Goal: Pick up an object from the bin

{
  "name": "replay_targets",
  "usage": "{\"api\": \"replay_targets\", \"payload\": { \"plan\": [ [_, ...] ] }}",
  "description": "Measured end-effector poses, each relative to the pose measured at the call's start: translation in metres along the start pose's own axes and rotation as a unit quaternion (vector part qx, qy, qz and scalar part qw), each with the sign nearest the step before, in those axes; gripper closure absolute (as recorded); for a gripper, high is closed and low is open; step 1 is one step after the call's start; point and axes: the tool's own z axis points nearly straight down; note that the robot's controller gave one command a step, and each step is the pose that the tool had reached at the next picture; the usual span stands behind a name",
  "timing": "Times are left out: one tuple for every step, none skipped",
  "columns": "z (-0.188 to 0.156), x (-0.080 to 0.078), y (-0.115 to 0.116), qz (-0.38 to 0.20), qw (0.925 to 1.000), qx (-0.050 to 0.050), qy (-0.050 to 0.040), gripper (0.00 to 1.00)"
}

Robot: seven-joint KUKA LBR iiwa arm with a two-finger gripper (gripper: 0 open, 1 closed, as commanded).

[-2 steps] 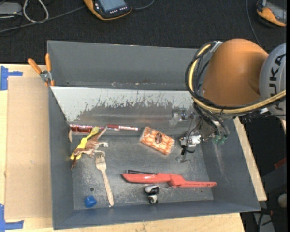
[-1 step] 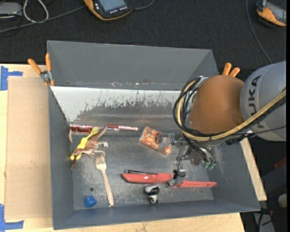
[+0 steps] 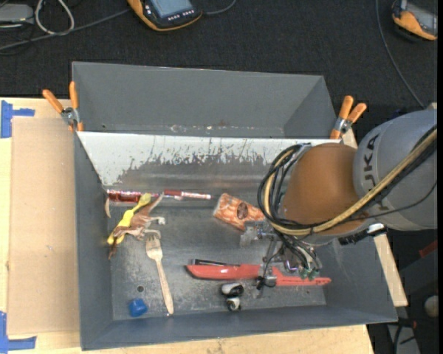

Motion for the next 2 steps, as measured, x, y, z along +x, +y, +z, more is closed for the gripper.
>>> {"api": "replay_targets", "payload": {
  "plan": [
    [0.035,0.016,0.001,-0.112,0.9937,-0.001,0.0024,0.0],
    [0.045,0.017,-0.007,-0.01,0.9999,0.0,-0.0014,1.0]
  ]
}}
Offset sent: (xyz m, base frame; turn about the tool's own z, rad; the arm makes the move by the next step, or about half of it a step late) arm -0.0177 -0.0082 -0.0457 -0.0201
